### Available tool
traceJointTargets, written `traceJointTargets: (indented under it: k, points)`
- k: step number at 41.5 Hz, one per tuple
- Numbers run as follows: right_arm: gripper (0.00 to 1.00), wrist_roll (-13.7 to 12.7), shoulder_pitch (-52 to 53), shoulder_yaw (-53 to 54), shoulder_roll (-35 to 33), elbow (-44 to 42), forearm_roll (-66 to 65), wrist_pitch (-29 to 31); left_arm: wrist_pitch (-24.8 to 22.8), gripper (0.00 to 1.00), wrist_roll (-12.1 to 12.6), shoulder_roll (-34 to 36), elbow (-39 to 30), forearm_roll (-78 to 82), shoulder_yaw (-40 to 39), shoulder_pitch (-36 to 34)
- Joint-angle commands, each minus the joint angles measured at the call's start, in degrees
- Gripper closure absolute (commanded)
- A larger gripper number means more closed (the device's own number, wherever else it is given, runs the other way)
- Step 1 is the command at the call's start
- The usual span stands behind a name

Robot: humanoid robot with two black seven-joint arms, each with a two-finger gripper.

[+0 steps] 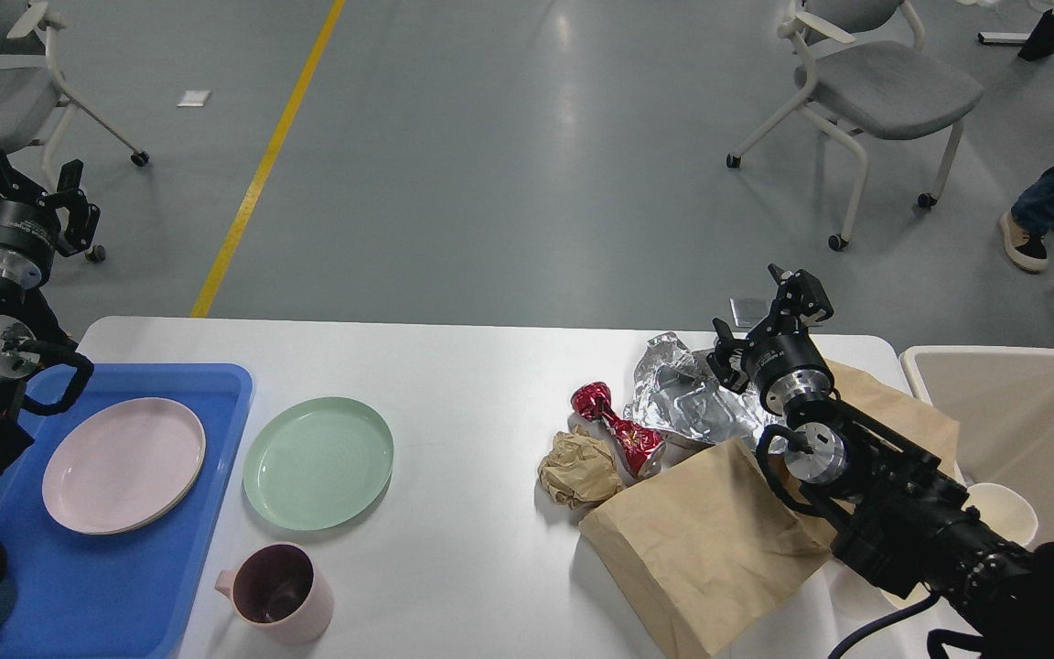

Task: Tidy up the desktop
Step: 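Move the left gripper over the blue tray toward the pink mug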

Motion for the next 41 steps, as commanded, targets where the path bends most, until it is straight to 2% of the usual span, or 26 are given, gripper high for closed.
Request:
traceJointTargets:
  k: [1,11,17,23,29,32,33,34,35,39,41]
  points:
    - [0.00,0.00,-0.04,0.03,0.00,0.00,0.00,0.00,0.02,0.03,-0.12,-0.28,0.01,-0.02,-0.08,0.06]
    - [0.00,0.00,0.05,0.03,0.00,0.00,0.00,0.00,-0.16,0.03,0.32,-2.47,-0.34,0.07,0.09,0.68]
    - [0.00,0.00,-0.04,0.03,0.00,0.00,0.00,0.00,-4.90,0.03,0.41,-1.42,-1.13,-0.02,0.00,1.38]
    - [0.00,0.00,-0.04,0.03,0.00,0.00,0.00,0.00,-7.54,0.03,1.11,-0.55,-1.22,0.69,0.36,1.03]
    - [0.00,0.00,0.05,0.03,0.00,0.00,0.00,0.00,-10.26,0.03,5.58,3.58,-1.22,1.04,7.98,0.24]
    - [0.00,0.00,-0.04,0.03,0.00,0.00,0.00,0.00,-11.14,0.03,9.36,5.52,-1.22,1.04,15.10,-1.16]
    - [0.00,0.00,0.05,-0.06,0.00,0.00,0.00,0.00,-11.67,0.03,12.42,6.83,-1.22,1.04,21.04,-2.39]
    - [0.00,0.00,-0.03,0.03,0.00,0.00,0.00,0.00,-12.11,0.03,14.01,7.45,-1.31,1.13,24.58,-2.83]
    - [0.00,0.00,-0.04,-0.06,0.00,0.00,0.00,0.00,-13.07,0.03,17.08,8.67,-1.31,1.13,31.84,-3.97]
    - [0.00,0.00,-0.03,-0.06,0.00,0.00,0.00,0.00,-18.33,0.03,22.28,10.27,-1.57,1.30,46.99,-6.96]
    - [0.00,0.00,-0.04,-0.06,0.00,0.00,0.00,0.00,-23.68,0.03,24.48,10.27,-1.92,1.30,57.60,-9.33]
